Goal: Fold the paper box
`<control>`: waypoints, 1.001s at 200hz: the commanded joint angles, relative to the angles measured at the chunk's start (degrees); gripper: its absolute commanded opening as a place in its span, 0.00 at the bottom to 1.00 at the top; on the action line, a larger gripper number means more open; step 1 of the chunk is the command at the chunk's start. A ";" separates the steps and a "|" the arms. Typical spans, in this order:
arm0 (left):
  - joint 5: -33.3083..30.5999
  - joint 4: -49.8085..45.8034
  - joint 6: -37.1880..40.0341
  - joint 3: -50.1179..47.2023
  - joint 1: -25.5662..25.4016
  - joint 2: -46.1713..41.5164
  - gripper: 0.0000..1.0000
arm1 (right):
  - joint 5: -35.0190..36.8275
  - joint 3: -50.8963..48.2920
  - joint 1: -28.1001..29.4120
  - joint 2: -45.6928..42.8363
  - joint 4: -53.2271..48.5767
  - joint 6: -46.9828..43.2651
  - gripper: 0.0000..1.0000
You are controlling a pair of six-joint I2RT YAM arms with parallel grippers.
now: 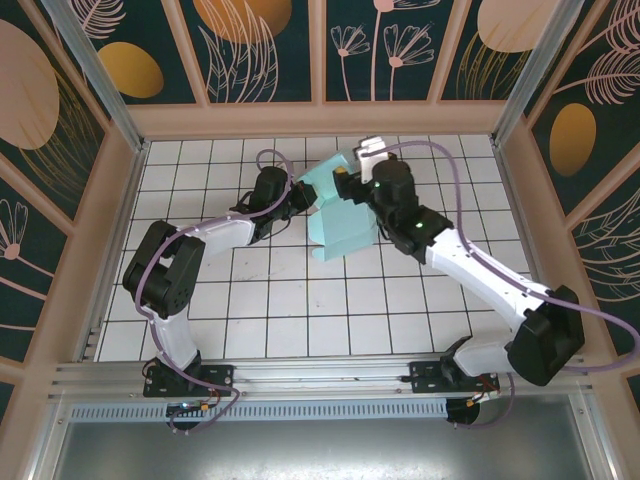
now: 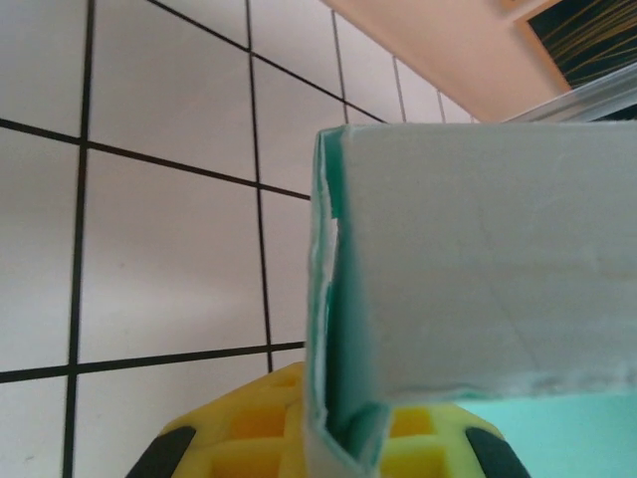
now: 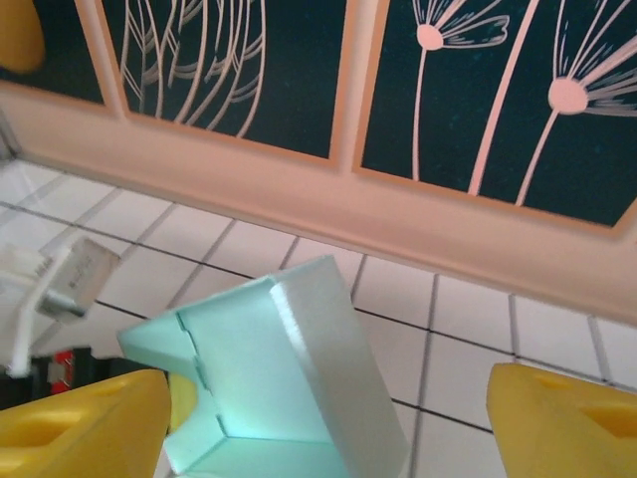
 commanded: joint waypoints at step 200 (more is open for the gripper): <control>-21.90 -63.48 43.95 32.38 -0.01 6.06 0.00 | -15.48 -0.29 -11.80 1.35 -6.39 11.76 0.79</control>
